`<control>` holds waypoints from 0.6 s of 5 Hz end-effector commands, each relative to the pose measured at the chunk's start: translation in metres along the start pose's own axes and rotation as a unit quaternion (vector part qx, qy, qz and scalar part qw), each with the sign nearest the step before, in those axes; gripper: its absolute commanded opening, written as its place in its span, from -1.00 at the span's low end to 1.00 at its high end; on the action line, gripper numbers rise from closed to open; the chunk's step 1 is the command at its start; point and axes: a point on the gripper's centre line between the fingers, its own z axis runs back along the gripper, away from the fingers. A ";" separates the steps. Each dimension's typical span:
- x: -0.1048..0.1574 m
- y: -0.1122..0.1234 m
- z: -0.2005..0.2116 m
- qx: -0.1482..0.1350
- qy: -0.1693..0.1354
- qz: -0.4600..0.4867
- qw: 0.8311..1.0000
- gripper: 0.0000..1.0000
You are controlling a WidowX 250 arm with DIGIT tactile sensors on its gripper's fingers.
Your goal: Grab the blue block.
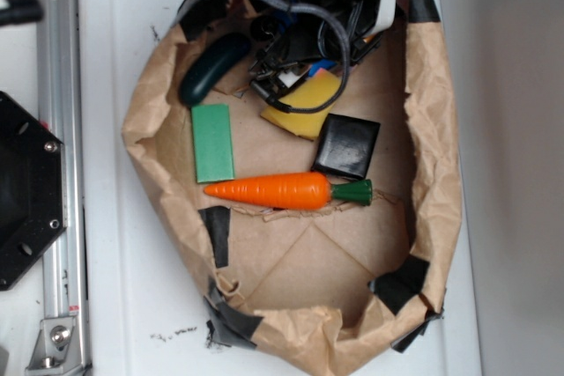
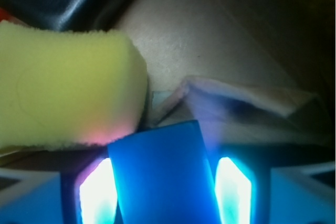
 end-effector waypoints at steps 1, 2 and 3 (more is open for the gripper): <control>0.048 -0.008 0.124 0.032 -0.067 0.219 0.973 -1.00; 0.069 -0.026 0.164 0.014 -0.071 0.279 0.958 -1.00; 0.081 -0.050 0.170 0.022 -0.058 0.299 0.952 -1.00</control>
